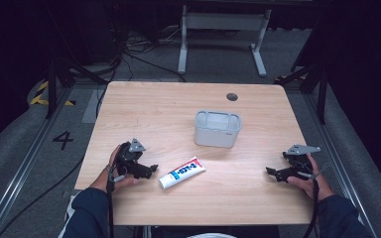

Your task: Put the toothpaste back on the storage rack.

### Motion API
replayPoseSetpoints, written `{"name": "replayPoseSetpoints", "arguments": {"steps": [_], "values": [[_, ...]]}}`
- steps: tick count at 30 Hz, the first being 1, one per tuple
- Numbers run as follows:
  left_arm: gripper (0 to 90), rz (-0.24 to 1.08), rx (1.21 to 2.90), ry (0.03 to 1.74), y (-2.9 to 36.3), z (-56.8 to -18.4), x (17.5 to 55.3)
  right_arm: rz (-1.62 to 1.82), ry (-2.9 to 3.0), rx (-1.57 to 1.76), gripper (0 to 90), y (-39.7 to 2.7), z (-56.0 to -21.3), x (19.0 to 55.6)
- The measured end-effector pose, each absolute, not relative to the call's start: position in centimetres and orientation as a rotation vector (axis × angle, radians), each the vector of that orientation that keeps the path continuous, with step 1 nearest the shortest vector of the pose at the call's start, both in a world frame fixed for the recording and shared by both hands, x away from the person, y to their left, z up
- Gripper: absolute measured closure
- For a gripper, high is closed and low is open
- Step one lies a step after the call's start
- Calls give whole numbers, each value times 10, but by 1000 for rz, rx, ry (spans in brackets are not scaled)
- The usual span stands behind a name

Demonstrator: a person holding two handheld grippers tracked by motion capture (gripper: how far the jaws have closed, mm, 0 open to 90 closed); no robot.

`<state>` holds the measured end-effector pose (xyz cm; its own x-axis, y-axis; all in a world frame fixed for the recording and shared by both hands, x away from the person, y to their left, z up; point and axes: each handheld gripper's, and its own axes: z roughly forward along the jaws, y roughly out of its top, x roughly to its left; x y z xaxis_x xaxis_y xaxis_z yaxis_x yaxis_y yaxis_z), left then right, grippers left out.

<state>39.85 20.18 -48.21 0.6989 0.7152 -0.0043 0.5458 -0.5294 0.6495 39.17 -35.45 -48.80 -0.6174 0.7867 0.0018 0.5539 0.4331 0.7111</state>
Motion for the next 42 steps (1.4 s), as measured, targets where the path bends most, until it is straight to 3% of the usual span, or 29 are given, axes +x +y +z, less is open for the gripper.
{"name": "replayPoseSetpoints", "arguments": {"steps": [4, 8, 42], "values": [[21, 295, 2352, 907, 201, -476, 399, 987, 2359, 1148, 5, -355, -488, 391], [201, 278, 2357, 894, 201, -471, 399, 989, 2360, 1151, 5, -355, -488, 390], [202, 252, 2489, 613, 146, -428, 380, 991, 2365, 1142, 5, -357, -488, 387]]}}
